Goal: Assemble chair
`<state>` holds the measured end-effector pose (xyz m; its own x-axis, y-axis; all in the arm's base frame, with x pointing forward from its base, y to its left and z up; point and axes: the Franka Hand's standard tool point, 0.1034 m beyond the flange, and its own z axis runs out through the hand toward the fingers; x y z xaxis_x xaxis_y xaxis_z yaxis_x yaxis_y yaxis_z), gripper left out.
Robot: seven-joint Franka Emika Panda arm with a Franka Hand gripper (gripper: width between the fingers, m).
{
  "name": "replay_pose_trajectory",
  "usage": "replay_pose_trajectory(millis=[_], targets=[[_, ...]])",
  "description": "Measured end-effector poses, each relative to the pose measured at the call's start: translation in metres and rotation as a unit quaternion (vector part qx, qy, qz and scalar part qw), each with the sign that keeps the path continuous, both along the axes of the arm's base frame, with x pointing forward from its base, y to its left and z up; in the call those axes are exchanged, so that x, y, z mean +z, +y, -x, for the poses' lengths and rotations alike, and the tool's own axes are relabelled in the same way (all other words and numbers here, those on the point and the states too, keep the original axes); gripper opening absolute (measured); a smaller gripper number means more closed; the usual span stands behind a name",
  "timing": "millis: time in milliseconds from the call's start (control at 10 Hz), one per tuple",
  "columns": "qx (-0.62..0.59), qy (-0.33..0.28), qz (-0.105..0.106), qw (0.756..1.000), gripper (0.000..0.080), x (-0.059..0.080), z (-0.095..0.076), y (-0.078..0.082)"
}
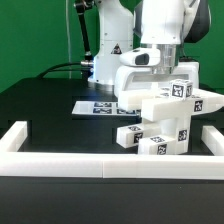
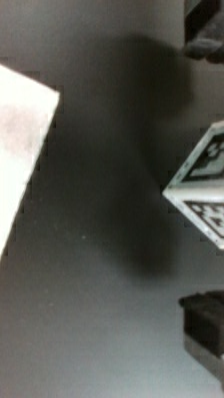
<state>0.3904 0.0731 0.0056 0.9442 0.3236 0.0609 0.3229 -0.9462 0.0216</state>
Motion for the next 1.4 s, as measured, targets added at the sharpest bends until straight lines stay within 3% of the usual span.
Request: replay_pose_trajectory(millis=[300, 400, 500, 600, 1000, 1200, 1400], targets=[[-0.003, 0.0, 0.0, 1.0, 0.0248, 0.0, 0.0, -0.003], [-0.003, 0.0, 0.001, 1.0, 0.0248, 0.0, 0.0, -0.003], [-0.005, 0.0, 0.001, 1.0, 0.0058, 0.0, 0.0, -0.005], [-0.009, 0.0, 0.001, 1.0, 0.0018, 0.0, -0.001, -0.009], [-0.026, -0.001, 0.003, 1.0, 0.0002, 0.005, 0.0, -0.03], [-0.025, 0.0, 0.003, 1.0, 0.0002, 0.004, 0.0, -0.029], [-0.025, -0.001, 0.002, 1.0, 0.0267, 0.007, -0.001, -0.028]])
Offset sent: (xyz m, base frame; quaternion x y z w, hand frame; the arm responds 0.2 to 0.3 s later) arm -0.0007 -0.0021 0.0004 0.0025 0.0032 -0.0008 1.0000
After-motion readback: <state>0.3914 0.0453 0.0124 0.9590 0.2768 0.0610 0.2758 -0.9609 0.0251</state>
